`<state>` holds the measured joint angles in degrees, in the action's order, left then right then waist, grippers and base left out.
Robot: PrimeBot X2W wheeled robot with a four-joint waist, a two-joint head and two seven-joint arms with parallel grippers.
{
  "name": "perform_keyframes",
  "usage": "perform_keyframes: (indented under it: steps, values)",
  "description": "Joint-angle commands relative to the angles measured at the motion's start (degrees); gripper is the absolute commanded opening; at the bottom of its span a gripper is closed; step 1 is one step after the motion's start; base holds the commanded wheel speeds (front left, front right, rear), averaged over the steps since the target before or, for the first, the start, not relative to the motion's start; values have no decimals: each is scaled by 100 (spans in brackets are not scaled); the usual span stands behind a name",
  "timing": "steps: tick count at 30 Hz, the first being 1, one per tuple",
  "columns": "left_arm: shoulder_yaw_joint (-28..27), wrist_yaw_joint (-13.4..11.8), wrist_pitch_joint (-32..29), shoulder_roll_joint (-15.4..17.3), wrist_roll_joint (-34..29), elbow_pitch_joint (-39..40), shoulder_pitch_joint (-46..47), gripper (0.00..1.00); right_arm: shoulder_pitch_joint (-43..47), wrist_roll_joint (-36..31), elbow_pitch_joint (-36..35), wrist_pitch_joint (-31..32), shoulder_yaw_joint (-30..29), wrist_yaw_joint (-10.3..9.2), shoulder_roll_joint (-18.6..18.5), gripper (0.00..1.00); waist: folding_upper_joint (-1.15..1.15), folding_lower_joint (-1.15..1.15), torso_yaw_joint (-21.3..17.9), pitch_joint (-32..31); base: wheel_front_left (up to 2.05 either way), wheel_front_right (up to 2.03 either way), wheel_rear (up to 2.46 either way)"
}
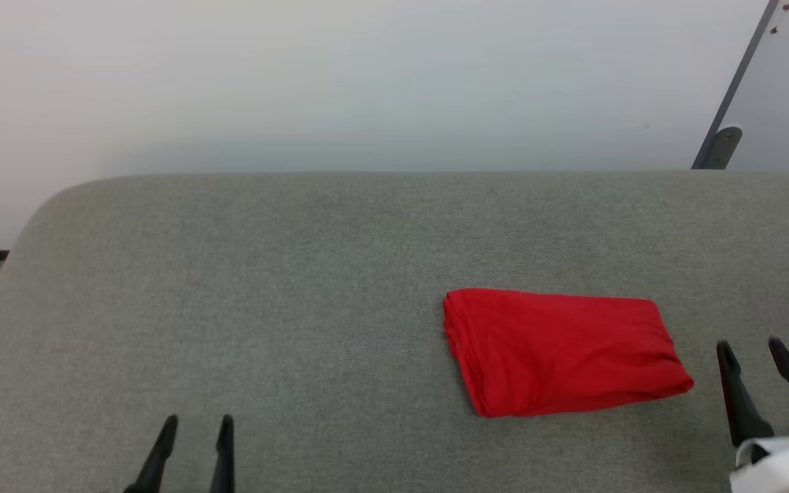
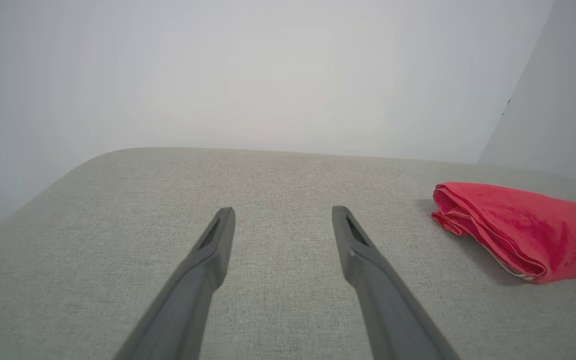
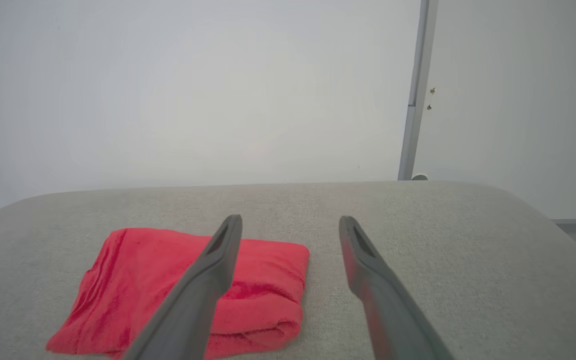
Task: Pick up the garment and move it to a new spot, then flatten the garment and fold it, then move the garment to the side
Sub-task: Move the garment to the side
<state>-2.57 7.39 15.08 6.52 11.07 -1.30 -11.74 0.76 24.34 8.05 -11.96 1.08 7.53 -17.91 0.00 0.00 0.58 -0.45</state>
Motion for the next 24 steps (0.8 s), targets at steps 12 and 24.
perform_keyframes:
  steps: [12, 24]
  values:
    - [439, 10, 6, 54, 10, -163, 964, 100, -1721, 571, 248, 3256, 645, -9, -1028, 100, 0, 0, 128, 856, 0, 0, 0]
    - [817, 10, 6, 45, 5, -278, 1902, 100, -2815, 1401, 1288, 5462, 1300, -9, -1144, 100, 0, 0, 268, 1602, 0, 0, 0]
